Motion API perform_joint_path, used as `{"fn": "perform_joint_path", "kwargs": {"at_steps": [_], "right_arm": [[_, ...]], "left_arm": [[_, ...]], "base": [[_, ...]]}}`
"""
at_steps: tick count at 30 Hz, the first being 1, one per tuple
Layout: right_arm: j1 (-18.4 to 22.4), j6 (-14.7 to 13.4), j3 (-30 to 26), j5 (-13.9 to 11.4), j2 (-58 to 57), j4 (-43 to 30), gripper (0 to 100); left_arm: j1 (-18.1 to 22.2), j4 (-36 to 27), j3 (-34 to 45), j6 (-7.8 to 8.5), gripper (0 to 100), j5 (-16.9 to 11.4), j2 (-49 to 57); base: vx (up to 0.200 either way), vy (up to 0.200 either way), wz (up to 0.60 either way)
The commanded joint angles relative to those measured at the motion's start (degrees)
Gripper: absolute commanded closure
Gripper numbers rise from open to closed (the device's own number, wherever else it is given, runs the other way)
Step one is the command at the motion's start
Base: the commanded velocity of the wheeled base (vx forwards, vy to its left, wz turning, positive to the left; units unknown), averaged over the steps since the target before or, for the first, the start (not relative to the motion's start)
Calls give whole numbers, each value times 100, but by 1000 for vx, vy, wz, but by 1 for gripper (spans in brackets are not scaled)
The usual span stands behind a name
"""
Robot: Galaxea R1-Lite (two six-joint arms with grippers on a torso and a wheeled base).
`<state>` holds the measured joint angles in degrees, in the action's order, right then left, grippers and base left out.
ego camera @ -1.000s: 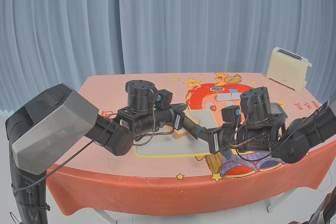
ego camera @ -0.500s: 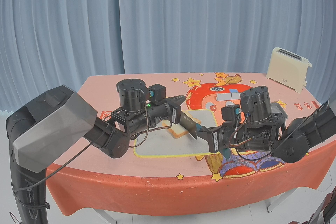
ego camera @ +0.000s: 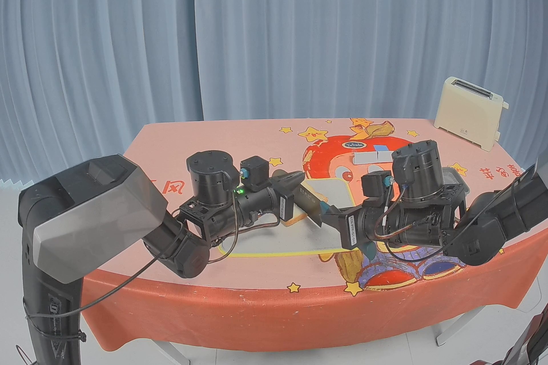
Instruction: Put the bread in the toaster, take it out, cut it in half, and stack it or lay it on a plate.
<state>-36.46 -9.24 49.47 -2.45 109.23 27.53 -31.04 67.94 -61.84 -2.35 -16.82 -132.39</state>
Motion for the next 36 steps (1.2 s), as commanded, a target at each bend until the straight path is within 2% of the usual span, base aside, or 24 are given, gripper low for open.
{"fn": "perform_joint_path", "kwargs": {"at_steps": [1,36], "right_arm": [[-1,1,-7,-1,2,-2,100],[-1,10,-60,17,46,7,100]], "left_arm": [[-16,53,120,-2,100,12,-147],[-52,9,-82,-11,100,56,-182]], "base": [[0,0,0],[0,0,0]]}}
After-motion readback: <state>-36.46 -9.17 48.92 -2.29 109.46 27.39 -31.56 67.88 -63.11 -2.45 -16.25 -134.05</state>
